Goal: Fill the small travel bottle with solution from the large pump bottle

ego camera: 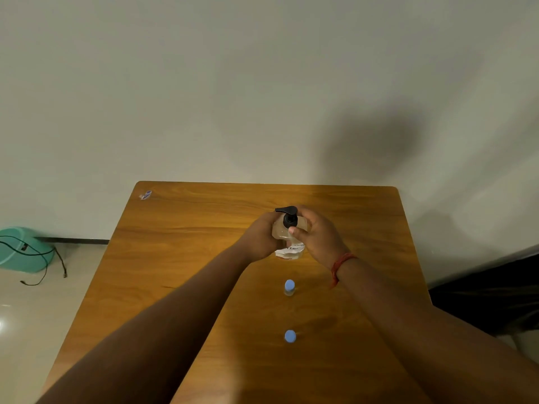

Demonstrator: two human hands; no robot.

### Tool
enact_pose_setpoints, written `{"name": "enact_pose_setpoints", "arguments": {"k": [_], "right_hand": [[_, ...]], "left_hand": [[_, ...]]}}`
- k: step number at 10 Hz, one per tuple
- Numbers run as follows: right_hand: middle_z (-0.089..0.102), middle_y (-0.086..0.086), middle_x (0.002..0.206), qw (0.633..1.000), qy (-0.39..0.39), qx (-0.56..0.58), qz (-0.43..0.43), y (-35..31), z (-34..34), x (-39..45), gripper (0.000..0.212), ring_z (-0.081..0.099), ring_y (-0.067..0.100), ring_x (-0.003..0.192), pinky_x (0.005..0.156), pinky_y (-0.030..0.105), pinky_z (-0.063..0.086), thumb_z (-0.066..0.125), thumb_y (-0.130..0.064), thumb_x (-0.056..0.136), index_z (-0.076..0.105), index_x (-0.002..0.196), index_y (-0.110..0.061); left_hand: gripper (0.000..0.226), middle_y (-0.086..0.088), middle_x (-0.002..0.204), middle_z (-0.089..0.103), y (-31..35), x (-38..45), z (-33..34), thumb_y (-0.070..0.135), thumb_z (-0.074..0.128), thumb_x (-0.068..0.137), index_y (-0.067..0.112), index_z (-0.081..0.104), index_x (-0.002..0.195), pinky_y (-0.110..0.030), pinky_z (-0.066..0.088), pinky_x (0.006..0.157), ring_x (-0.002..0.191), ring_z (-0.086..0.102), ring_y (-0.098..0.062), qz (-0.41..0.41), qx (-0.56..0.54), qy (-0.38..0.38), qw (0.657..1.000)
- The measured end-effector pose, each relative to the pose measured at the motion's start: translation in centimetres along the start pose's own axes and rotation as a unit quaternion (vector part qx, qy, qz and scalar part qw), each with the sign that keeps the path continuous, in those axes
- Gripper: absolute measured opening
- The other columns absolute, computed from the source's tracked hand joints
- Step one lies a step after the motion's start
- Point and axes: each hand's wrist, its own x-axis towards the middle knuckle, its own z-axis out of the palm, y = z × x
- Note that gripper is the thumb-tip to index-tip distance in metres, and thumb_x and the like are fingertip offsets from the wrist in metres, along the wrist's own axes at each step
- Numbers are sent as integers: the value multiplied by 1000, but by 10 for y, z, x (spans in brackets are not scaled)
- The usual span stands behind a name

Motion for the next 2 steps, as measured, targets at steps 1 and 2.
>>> {"name": "enact_pose_setpoints", "arguments": {"k": [1,2], "right_hand": [[57,-2,135,1000,-14,-5,-1,1,-3,-2,52,50,17,127,108,42,43,67,-11,89,51,137,-26],[45,-3,148,999,-26,-35,3,-4,-12,-5,63,39,14,136,108,27,35,68,-16,89,41,145,-27]], "left_hand": [[51,6,105,59,-2,-2,-2,-5,77,82,7,56,128,-6,46,73,88,59,4,-11,12,-9,1000],[72,-5,134,54,0,-8,-8,10,81,83,13,44,144,-30,46,101,119,54,-19,-23,55,-29,998]]}}
